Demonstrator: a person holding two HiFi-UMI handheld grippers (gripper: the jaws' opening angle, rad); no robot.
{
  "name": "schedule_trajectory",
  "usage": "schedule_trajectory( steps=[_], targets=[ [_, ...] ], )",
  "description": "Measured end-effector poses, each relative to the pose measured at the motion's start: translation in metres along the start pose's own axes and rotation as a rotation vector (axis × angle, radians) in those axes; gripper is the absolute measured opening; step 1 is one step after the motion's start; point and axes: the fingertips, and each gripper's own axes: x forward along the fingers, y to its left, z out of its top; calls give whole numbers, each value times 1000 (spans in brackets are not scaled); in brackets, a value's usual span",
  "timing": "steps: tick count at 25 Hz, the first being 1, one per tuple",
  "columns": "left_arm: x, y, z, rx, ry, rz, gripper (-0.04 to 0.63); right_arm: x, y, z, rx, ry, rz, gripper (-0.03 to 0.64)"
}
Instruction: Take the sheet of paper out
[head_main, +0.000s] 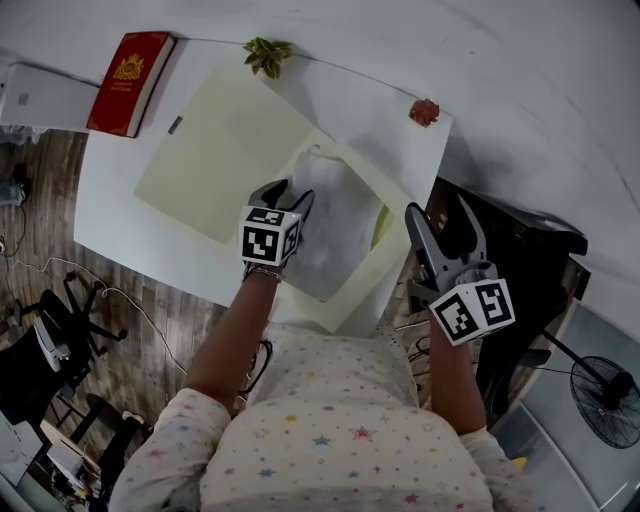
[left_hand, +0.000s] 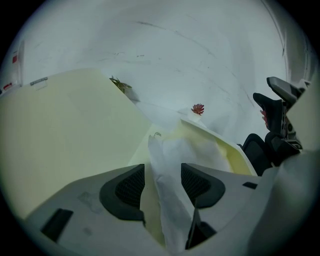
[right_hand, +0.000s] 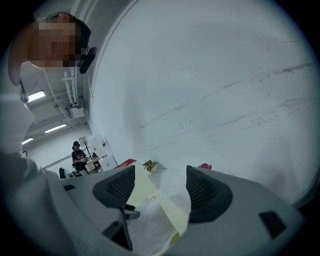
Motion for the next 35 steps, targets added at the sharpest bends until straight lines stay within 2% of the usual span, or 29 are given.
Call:
schedule_trajectory(
  steps=[7, 14, 17, 21, 35],
  targets=[
    [-2, 1, -1, -1, 7, -2, 201, -2, 2, -3, -2, 10, 5, 302],
    [0, -11, -6, -4, 27, -50, 172, -7, 2, -4, -6, 12, 4, 301],
    [0, -13, -6, 18, 23, -46, 104, -9, 3, -5, -6, 12, 5, 299],
    [-1, -17, -4, 35, 10, -56, 61, -13, 3, -6, -6, 13, 4, 298],
    [-22, -26, 7, 47, -63, -52, 29, -30, 8, 0, -17, -22, 6, 296]
  ],
)
